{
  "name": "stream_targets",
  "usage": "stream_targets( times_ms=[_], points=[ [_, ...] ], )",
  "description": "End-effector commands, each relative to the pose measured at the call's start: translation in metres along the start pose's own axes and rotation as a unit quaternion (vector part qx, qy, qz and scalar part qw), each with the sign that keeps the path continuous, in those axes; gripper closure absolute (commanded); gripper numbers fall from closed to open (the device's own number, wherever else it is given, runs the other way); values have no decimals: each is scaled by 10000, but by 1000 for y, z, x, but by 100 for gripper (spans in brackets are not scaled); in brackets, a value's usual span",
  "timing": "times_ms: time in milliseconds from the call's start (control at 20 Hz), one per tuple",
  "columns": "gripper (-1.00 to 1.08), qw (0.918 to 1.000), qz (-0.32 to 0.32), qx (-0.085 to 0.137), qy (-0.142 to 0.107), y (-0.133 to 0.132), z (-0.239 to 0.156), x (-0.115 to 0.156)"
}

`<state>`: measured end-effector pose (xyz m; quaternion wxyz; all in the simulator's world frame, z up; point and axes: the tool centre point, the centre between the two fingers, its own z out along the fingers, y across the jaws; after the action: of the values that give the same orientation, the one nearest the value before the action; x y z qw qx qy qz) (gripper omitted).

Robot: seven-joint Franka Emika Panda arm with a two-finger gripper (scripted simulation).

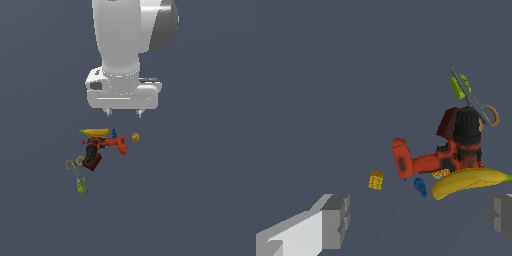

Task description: Pick up a designated object from a clutter of objects.

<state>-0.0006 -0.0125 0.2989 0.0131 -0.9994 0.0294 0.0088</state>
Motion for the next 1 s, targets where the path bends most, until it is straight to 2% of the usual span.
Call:
stream_targets(
  times_ms=[0, 600, 950],
  points=[
    [-92, 10000, 0, 0, 0, 0, 0, 0],
    [-92, 9999, 43, -110, -76, 15, -4, -5],
    [-92, 9999, -58, -108, -68, 21, 3, 7]
  ],
)
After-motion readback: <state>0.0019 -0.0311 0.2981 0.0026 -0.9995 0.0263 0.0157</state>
